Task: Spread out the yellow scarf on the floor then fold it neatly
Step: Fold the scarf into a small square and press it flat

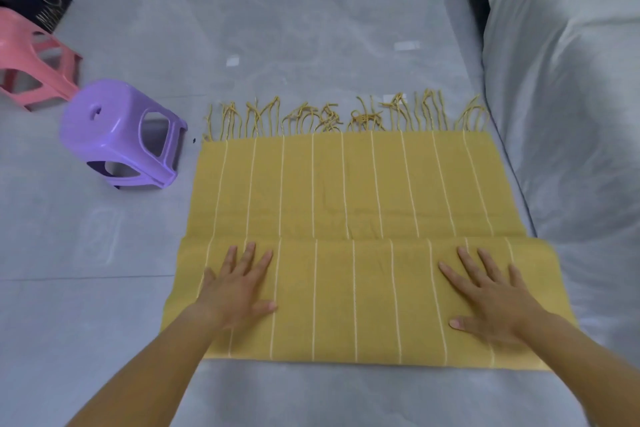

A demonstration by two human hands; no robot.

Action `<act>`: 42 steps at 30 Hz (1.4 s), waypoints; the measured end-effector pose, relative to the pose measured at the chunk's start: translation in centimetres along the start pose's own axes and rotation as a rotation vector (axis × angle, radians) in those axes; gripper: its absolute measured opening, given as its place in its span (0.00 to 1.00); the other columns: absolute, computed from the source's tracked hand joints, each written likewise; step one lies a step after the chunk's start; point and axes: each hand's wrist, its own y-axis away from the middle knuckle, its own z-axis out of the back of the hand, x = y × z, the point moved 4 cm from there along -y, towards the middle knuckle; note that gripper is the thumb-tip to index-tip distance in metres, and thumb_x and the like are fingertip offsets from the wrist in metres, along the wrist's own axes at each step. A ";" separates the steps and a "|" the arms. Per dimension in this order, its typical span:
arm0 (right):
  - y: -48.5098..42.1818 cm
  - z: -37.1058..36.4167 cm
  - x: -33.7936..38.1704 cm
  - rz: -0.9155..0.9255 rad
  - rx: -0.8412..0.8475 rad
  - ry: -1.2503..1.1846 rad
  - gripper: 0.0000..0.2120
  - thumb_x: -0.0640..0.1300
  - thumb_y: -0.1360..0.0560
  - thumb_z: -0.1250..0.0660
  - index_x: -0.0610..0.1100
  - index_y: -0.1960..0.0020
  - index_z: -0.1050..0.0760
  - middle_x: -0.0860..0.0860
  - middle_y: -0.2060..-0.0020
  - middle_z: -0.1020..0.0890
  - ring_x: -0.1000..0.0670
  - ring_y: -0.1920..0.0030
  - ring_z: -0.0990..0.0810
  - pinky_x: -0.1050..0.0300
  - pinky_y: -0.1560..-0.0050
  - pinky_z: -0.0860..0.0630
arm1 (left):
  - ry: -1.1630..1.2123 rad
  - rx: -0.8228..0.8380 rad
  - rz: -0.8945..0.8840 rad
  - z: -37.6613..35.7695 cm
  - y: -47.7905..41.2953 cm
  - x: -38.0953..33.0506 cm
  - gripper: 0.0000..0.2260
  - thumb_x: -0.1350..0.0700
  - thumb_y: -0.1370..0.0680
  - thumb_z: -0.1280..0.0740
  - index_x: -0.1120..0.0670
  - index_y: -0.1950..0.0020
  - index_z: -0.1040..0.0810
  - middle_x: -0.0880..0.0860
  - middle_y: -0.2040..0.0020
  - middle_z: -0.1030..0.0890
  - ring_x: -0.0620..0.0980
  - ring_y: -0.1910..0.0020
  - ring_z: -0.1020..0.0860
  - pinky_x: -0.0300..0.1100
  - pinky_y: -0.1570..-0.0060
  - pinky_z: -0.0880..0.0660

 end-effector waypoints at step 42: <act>0.5 -3.5 3.9 0.212 -0.484 0.021 0.32 0.67 0.24 0.54 0.54 0.24 0.50 0.48 0.24 0.45 0.46 0.25 0.49 0.41 0.31 0.47 | -0.232 -0.380 -0.343 -6.7 1.1 0.6 0.34 0.36 0.25 0.50 0.51 0.23 0.51 0.51 0.23 0.51 0.52 0.24 0.53 0.64 0.36 0.42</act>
